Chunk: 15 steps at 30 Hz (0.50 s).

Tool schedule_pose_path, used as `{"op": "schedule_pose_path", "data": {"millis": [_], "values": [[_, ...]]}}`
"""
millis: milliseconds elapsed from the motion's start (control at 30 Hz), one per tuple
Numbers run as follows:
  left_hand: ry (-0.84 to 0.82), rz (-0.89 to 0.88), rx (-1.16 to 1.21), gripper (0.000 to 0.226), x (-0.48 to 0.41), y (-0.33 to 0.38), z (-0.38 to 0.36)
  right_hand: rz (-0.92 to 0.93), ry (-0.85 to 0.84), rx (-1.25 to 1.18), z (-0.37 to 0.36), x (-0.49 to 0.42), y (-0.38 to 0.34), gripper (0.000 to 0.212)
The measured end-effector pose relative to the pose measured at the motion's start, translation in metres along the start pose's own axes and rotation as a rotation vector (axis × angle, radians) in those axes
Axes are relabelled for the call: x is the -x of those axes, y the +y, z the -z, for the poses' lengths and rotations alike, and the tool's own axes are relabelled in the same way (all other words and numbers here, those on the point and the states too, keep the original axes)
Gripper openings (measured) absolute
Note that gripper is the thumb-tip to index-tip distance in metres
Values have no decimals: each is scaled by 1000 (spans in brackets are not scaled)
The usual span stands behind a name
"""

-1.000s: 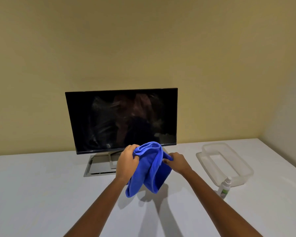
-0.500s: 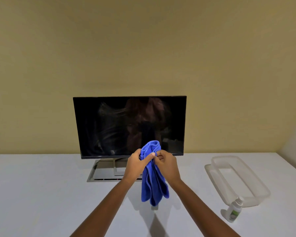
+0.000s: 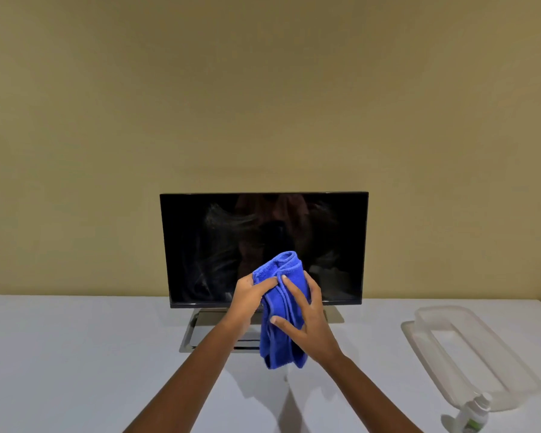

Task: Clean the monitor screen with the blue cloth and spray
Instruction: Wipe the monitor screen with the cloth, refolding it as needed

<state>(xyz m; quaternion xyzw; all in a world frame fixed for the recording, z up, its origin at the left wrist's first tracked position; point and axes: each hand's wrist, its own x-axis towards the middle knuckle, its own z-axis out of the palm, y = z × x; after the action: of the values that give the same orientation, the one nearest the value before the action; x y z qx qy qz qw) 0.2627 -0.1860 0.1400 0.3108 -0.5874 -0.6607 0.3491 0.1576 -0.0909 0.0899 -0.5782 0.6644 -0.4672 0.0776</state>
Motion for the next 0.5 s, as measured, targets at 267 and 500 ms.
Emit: {"op": "schedule_pose_path", "data": {"millis": [267, 500], "values": [[-176, -195, -294, 14, -26, 37, 65, 35, 240, 87, -48, -61, -32, 59], [250, -617, -817, 34, -73, 73, 148, 126, 301, 393, -53, -151, -69, 59]]}}
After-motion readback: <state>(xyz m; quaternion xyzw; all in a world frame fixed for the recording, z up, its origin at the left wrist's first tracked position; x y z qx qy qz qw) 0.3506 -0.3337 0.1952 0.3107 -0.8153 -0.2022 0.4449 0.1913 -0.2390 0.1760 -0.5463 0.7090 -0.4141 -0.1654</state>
